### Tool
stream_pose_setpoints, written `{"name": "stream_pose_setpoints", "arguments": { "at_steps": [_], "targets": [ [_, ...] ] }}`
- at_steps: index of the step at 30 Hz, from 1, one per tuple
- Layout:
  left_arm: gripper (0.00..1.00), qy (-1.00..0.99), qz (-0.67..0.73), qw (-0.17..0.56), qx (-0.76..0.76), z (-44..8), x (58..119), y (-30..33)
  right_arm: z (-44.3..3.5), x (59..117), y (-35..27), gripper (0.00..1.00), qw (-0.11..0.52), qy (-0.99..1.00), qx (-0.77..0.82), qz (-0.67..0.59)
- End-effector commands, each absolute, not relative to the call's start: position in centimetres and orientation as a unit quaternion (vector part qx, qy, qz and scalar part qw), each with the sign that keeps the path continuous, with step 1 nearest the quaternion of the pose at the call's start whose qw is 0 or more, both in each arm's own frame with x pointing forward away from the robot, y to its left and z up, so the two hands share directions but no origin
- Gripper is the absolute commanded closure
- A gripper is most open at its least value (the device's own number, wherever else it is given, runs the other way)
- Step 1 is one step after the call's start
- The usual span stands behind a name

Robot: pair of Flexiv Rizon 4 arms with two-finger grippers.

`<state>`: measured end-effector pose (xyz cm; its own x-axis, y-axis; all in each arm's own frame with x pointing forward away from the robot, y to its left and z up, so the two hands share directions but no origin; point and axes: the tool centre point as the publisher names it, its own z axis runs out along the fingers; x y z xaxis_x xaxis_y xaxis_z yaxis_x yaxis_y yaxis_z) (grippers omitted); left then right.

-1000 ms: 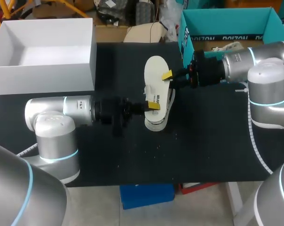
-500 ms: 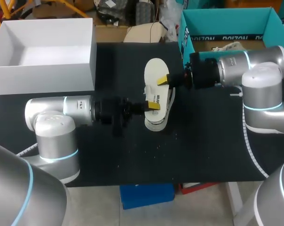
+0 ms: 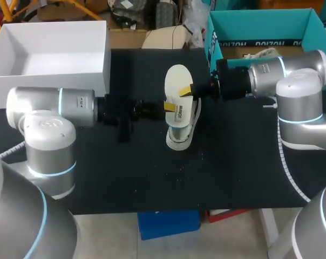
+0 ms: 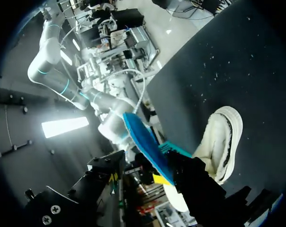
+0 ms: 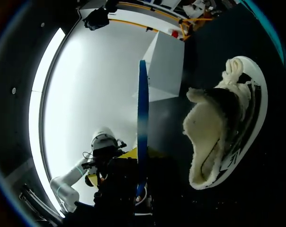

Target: Take the shoe out of the shoebox, open the shoe tongue, remove and reinsert the insole, then place the shoe into the shoebox

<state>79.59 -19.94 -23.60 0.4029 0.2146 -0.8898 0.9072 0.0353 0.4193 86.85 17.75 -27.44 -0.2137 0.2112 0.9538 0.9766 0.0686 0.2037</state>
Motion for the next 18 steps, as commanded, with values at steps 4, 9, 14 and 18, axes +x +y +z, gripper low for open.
{"name": "stream_pose_setpoints", "arguments": {
  "at_steps": [4, 9, 14, 18],
  "targets": [
    [0.0, 0.527, -0.07, 0.278, 0.8, -20.8, 76.6, -13.9, -27.5, 86.9, 17.8, 1.0, 0.399, -0.613, -0.484, -0.481],
    [0.0, 0.56, -0.025, 0.203, 0.803, -20.5, 77.1, -14.3, -27.5, 86.9, 17.8, 1.0, 0.399, -0.613, -0.484, -0.481],
    [0.0, 0.574, 0.001, 0.152, 0.804, -19.2, 77.1, -16.0, -27.5, 86.9, 17.8, 1.0, 0.399, -0.613, -0.484, -0.481],
    [0.0, 0.581, 0.044, 0.088, 0.808, -18.5, 76.9, -16.5, -27.5, 86.9, 17.8, 1.0, 0.399, -0.613, -0.484, -0.481]
  ]
}}
